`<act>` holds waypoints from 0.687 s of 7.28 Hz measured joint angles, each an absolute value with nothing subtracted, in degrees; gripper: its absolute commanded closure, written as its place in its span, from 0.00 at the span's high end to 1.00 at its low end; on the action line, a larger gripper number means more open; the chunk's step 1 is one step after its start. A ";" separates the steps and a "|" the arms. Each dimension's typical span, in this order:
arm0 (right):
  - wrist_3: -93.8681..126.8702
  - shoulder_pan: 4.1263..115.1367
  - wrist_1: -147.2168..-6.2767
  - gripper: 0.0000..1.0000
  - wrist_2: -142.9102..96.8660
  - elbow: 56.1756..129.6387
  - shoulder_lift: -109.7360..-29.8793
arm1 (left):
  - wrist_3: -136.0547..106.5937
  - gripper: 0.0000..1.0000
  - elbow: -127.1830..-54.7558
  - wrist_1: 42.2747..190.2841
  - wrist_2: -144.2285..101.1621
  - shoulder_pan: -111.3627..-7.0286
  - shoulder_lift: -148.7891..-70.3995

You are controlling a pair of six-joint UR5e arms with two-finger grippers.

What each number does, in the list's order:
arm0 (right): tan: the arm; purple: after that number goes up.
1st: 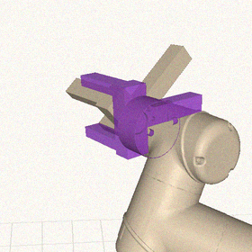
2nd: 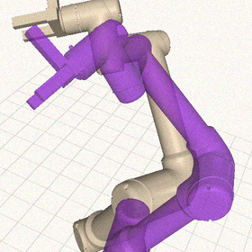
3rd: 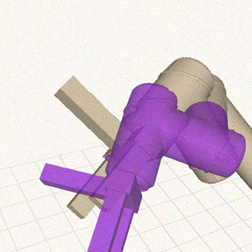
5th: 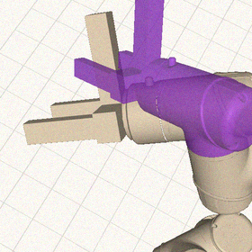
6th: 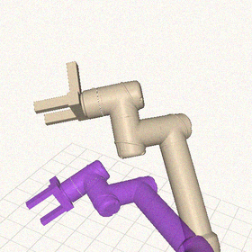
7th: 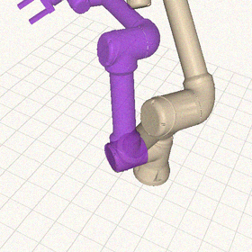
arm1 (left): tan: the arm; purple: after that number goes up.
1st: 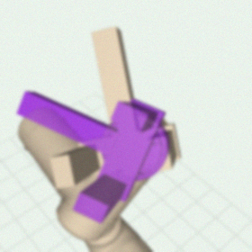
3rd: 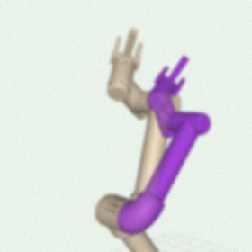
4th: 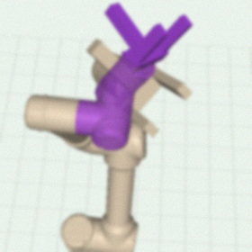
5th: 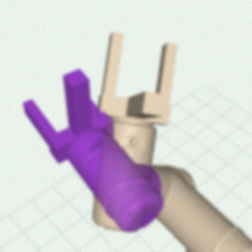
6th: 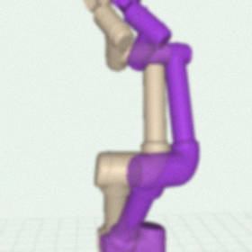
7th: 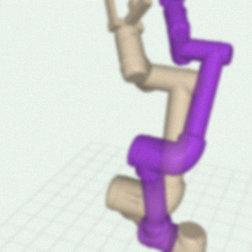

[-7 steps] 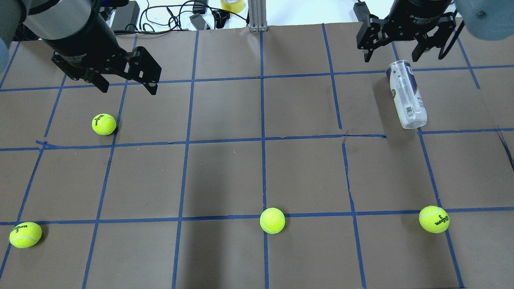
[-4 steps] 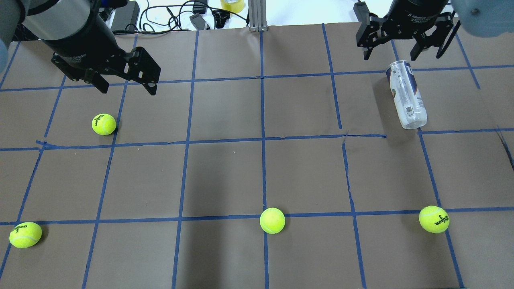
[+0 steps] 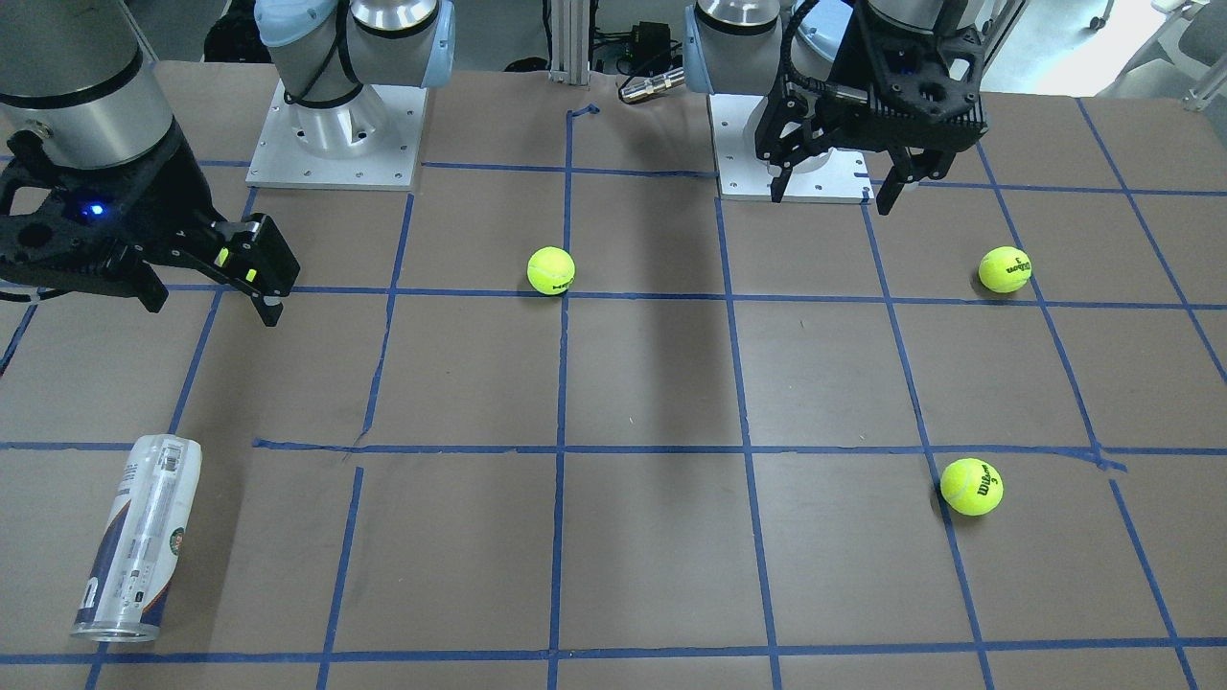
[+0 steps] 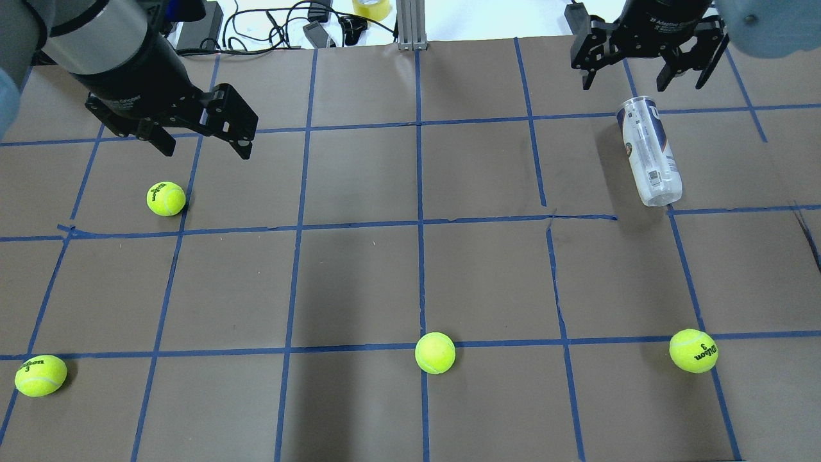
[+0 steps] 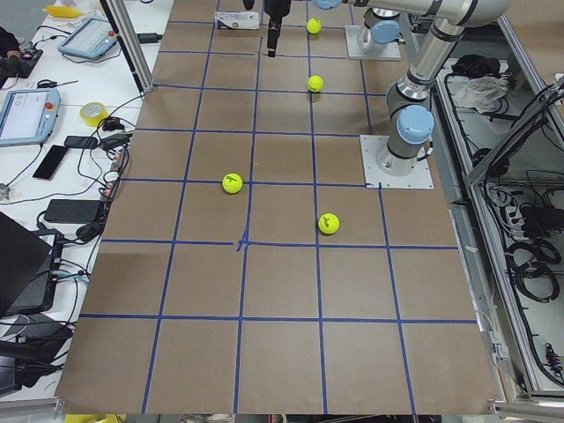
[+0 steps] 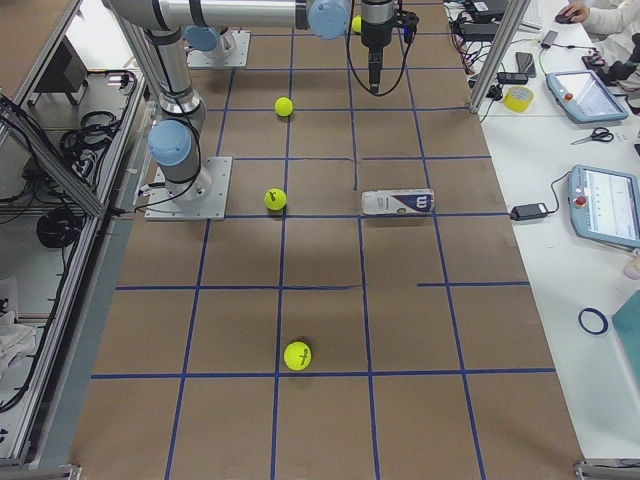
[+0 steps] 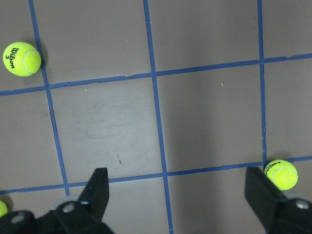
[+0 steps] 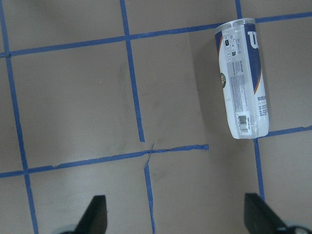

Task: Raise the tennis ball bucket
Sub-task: 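Move the right gripper down over the upright white Wilson tennis ball can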

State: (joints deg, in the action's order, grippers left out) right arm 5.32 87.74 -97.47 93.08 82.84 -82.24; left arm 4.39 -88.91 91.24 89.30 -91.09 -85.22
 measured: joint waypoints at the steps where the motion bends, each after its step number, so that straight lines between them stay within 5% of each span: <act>1: 4.90 87.00 -100.06 1.00 93.49 82.54 -80.11 | 4.39 1.00 -88.93 91.23 89.28 -91.07 -85.19; 5: -7.05 79.30 -114.37 1.00 94.09 79.80 -65.70 | 4.39 1.00 -88.89 91.23 89.21 -91.00 -85.14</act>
